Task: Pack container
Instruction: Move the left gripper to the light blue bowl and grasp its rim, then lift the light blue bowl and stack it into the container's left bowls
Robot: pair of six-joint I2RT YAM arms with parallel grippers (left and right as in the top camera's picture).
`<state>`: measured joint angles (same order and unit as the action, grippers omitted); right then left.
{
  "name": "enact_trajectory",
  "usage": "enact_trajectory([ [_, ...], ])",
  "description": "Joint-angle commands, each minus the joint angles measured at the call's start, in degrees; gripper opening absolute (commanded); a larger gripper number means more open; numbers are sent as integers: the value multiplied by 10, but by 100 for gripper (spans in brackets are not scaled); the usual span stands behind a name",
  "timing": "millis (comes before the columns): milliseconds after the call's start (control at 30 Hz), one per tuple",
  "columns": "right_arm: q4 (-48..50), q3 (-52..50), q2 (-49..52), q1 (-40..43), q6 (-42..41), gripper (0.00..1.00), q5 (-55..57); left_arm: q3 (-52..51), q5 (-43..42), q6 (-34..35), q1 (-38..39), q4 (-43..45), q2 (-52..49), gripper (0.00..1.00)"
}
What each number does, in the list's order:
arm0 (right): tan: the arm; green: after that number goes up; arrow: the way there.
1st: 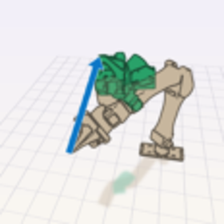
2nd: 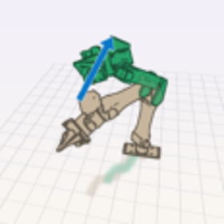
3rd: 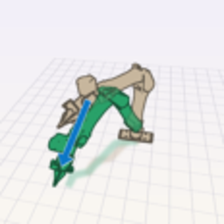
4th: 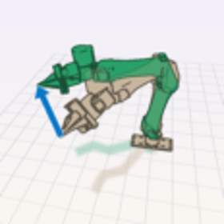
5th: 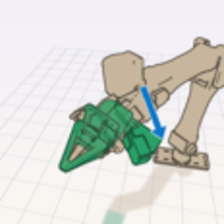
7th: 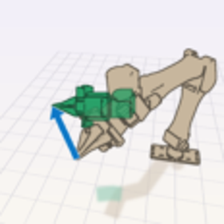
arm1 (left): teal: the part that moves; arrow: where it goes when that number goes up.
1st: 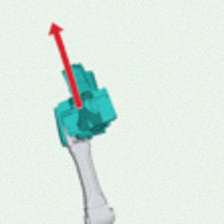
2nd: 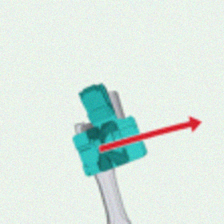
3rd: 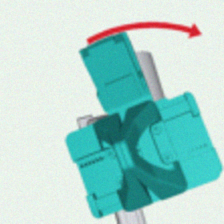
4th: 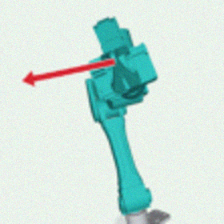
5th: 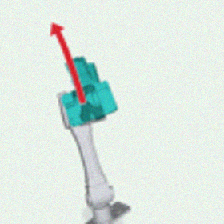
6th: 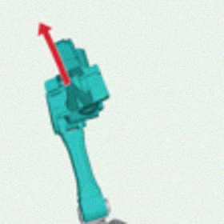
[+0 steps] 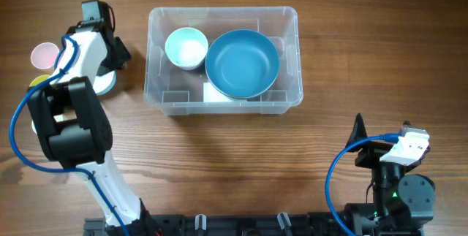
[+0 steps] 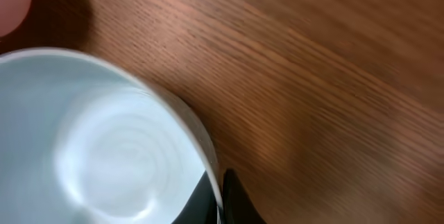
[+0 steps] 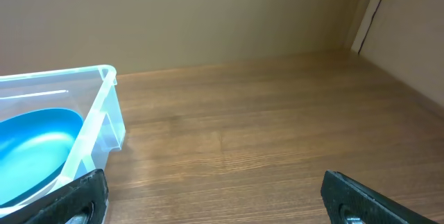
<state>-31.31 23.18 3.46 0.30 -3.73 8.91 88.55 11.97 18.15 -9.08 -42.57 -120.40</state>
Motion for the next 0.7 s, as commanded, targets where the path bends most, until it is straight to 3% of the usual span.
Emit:
enact_trajectory([
  [0,1,4,-2,-3,6,100,7,55,-10,1,32,-14,94,4],
  [300,1,4,-2,-3,6,100,7,74,-10,-15,192,-14,284,4],
  [500,1,4,-2,-3,5,100,7,72,-10,-14,290,-36,275,4],
  [667,1,4,-2,-3,6,100,7,71,-10,-14,299,-33,219,4],
])
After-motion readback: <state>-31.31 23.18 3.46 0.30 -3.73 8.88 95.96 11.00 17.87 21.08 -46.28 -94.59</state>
